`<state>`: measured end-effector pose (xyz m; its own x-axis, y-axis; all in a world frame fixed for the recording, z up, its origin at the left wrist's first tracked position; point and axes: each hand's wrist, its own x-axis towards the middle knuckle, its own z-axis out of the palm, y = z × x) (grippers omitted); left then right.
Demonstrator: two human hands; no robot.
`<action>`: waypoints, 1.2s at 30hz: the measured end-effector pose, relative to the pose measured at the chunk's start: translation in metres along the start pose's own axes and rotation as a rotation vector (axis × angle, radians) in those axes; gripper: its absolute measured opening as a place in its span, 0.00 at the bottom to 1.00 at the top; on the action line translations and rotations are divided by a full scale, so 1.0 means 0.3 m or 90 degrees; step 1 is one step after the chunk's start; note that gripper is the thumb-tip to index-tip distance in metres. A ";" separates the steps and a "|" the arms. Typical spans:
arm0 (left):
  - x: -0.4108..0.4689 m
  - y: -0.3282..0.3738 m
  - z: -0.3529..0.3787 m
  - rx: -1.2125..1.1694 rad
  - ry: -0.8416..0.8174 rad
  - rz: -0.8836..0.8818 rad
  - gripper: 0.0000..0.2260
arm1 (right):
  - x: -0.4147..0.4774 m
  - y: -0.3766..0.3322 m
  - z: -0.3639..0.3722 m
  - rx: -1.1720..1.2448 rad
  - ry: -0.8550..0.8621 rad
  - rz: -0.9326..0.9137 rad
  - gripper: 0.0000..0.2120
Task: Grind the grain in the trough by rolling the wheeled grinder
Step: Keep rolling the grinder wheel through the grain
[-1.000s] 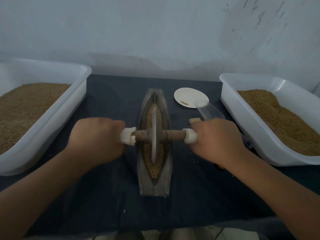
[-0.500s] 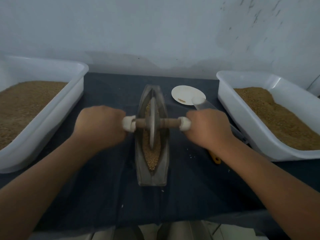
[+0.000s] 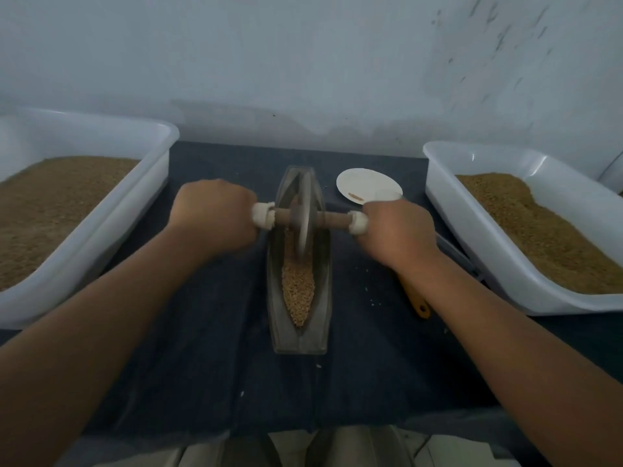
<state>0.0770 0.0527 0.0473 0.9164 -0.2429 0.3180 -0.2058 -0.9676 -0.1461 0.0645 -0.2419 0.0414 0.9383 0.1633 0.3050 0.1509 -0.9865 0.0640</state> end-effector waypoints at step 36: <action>0.024 0.004 0.012 -0.021 0.001 -0.039 0.13 | 0.079 -0.004 -0.010 0.006 -0.038 0.014 0.16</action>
<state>0.0845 0.0500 0.0461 0.9269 -0.1830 0.3276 -0.1601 -0.9824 -0.0959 0.0855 -0.2369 0.0515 0.9580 0.1413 0.2494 0.1334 -0.9899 0.0485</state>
